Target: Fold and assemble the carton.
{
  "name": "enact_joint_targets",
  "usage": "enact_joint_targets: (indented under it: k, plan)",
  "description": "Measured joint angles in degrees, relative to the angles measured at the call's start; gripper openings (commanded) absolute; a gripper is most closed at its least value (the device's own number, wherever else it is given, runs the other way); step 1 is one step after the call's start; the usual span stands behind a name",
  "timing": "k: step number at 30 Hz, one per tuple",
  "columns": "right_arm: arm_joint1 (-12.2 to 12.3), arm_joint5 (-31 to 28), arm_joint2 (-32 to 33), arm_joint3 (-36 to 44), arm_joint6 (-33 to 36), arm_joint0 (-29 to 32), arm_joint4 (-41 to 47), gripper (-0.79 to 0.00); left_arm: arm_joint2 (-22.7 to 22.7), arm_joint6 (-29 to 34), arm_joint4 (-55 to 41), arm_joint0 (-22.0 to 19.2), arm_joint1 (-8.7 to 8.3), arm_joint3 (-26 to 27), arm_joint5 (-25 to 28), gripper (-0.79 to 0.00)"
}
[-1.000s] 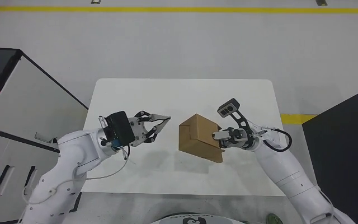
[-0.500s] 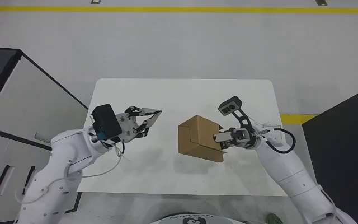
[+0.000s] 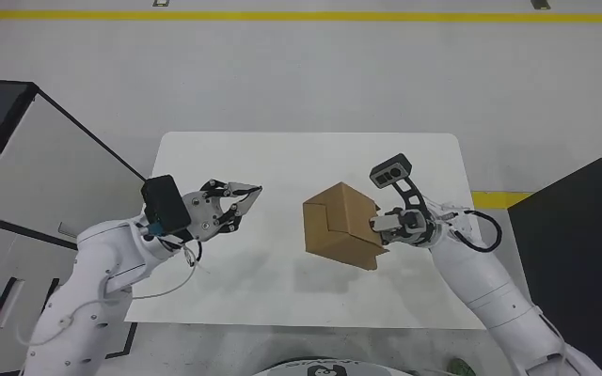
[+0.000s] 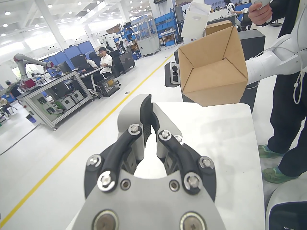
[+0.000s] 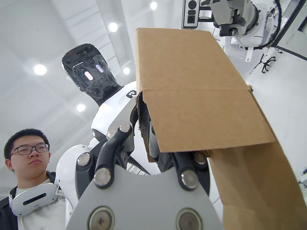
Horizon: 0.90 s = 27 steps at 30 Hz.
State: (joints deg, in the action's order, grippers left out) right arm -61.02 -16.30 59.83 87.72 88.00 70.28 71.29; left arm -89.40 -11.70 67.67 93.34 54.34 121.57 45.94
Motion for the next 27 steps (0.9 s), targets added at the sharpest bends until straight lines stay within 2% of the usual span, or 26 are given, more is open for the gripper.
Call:
enact_joint_targets:
  k: [5,22,27]
  plan:
    - [0.30,0.01,-2.49,0.30,0.00,-1.04,-0.15,-0.785,-0.78,0.00,-0.94,-0.03,-0.05,-0.38,1.06,-0.785]
    - [0.23,0.16,-2.27,0.90,-0.88,-0.76,-0.25,-0.785,-0.77,0.01,-0.92,-0.03,-0.05,-0.37,1.03,-0.785]
    - [-0.34,0.39,-1.89,1.48,0.02,-0.38,2.51,-0.785,-0.77,0.01,-0.92,-0.03,-0.05,-0.37,1.03,-0.785]
